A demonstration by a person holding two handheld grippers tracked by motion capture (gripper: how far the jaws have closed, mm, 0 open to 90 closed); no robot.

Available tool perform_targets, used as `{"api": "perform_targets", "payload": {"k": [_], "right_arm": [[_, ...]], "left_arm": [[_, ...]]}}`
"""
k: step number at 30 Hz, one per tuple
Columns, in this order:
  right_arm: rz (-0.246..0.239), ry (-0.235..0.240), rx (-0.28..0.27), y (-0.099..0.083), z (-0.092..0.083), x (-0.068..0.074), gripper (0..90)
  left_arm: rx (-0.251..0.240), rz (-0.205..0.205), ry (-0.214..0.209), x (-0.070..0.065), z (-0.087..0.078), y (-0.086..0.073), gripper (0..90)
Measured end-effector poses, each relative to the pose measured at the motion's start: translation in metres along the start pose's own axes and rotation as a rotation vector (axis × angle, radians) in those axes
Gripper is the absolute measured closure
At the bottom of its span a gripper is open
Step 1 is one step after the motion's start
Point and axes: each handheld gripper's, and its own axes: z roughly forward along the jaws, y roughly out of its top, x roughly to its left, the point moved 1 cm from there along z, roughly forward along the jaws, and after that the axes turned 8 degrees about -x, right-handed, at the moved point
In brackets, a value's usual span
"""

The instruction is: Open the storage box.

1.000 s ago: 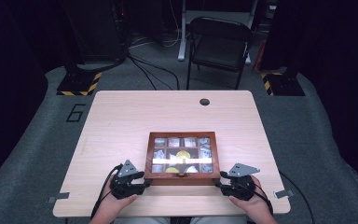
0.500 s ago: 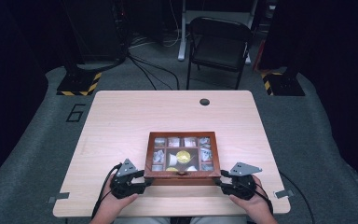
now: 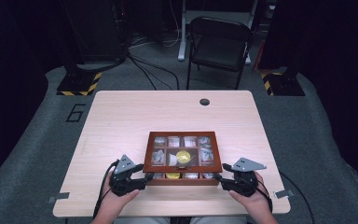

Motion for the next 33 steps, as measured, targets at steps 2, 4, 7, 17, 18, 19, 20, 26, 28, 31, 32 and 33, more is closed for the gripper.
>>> {"api": "perform_targets", "payload": {"k": [2,4,7,17,18,19,20,26,28,31,32,33], "right_arm": [[0.000,-0.004,-0.007,0.002,0.000,0.000,45.0],[0.005,-0.007,-0.014,0.007,-0.002,-0.001,45.0],[0.003,-0.014,-0.029,0.015,-0.003,-0.001,44.9],[-0.026,-0.012,-0.053,0.039,-0.002,-0.005,44.2],[-0.023,-0.011,-0.054,0.042,-0.002,-0.005,44.2],[-0.027,-0.013,-0.059,0.045,-0.002,-0.006,44.3],[-0.028,-0.014,-0.062,0.048,-0.002,-0.007,44.3],[-0.024,-0.022,-0.083,0.069,-0.001,-0.014,44.5],[-0.018,-0.025,-0.086,0.075,0.000,-0.016,44.7],[-0.018,-0.028,-0.090,0.080,0.001,-0.018,44.8],[-0.015,-0.031,-0.089,0.086,0.002,-0.020,45.0],[-0.009,-0.035,-0.093,0.088,0.003,-0.021,44.9]], "left_arm": [[-0.007,-0.001,0.009,-0.001,0.000,0.002,40.3],[-0.021,0.001,0.018,-0.001,0.000,0.006,39.7],[-0.029,0.008,0.020,0.000,-0.001,0.014,39.5],[-0.056,0.026,0.030,0.004,-0.002,0.037,38.2],[-0.063,0.023,0.035,0.004,-0.001,0.040,38.2],[-0.068,0.023,0.039,0.005,-0.001,0.043,38.2],[-0.075,0.021,0.042,0.005,-0.001,0.047,38.2],[-0.091,0.022,0.052,0.010,0.001,0.067,38.3],[-0.100,0.023,0.063,0.011,0.003,0.073,38.3],[-0.110,0.029,0.076,0.013,0.005,0.078,38.1],[-0.117,0.031,0.084,0.014,0.007,0.083,38.0],[-0.117,0.031,0.084,0.014,0.007,0.083,38.0]]}}
